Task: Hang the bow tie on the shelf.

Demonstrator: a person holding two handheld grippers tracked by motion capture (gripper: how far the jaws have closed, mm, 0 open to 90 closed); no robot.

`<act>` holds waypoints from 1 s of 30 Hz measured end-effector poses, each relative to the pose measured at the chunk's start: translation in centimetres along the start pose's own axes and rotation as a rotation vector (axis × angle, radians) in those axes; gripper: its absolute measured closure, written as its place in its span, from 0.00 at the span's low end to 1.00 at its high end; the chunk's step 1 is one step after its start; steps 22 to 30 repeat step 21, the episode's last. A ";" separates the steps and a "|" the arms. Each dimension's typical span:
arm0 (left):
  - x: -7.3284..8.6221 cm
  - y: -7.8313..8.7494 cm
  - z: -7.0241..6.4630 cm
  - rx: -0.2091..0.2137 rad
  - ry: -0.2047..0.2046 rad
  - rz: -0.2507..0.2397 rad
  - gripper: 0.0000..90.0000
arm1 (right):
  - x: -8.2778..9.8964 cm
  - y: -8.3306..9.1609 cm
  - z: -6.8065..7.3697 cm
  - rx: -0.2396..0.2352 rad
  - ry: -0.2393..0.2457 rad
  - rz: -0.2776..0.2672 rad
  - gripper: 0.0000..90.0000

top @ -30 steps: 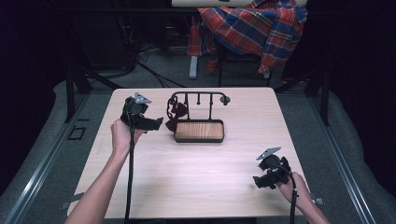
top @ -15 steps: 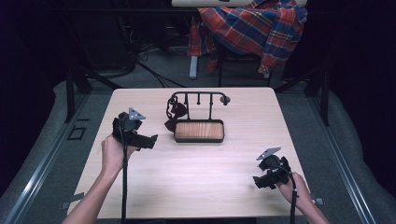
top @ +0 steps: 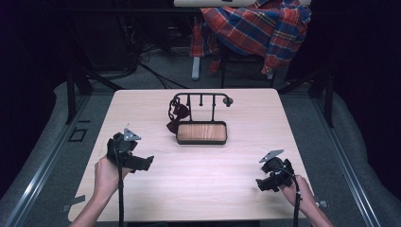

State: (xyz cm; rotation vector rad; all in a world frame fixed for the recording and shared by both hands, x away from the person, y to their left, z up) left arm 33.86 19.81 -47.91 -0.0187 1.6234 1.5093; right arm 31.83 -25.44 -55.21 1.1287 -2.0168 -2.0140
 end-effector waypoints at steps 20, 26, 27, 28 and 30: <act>4.5 -1.8 -2.6 0.042 -0.041 0.110 0.00 | 0.0 0.0 0.5 0.013 0.052 0.010 0.17; 4.5 -1.8 -2.6 0.042 -0.041 0.110 0.00 | 0.0 0.0 0.5 0.013 0.052 0.010 0.17; 4.5 -1.8 -2.6 0.042 -0.041 0.110 0.00 | 0.0 0.0 0.5 0.013 0.052 0.010 0.17; 4.5 -1.8 -2.6 0.042 -0.041 0.110 0.00 | 0.0 0.0 0.5 0.013 0.052 0.010 0.17; 4.5 -1.8 -2.6 0.042 -0.041 0.110 0.00 | 0.0 0.0 0.5 0.013 0.052 0.010 0.17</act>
Point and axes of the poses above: each handheld gripper's, and its own axes: y roughly backward along the jaws, x roughly out of its underside, z roughly to its left, the point moved 2 cm from there along -y, roughly forward along the jaws, and after that the axes turned 4 degrees about -y, right-handed, at the moved point
